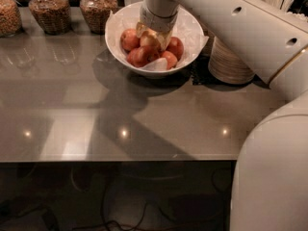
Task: Pick apple from white bowl
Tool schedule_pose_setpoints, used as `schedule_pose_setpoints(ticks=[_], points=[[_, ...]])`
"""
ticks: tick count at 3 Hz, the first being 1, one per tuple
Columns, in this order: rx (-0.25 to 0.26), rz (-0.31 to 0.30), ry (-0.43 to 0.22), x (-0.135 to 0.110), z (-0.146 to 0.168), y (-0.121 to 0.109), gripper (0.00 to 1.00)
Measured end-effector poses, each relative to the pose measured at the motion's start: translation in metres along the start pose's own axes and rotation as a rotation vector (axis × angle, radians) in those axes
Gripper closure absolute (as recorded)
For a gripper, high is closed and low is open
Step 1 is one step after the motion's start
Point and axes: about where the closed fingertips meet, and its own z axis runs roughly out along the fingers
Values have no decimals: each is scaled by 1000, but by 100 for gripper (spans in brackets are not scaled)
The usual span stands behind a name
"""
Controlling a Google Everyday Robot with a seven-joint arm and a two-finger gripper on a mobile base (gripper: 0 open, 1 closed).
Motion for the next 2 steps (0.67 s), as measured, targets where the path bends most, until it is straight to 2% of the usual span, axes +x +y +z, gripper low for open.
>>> schedule_pose_setpoints(ticks=[1, 2], points=[[73, 110, 17, 13, -24, -3, 100], [158, 249, 33, 34, -52, 0, 100]])
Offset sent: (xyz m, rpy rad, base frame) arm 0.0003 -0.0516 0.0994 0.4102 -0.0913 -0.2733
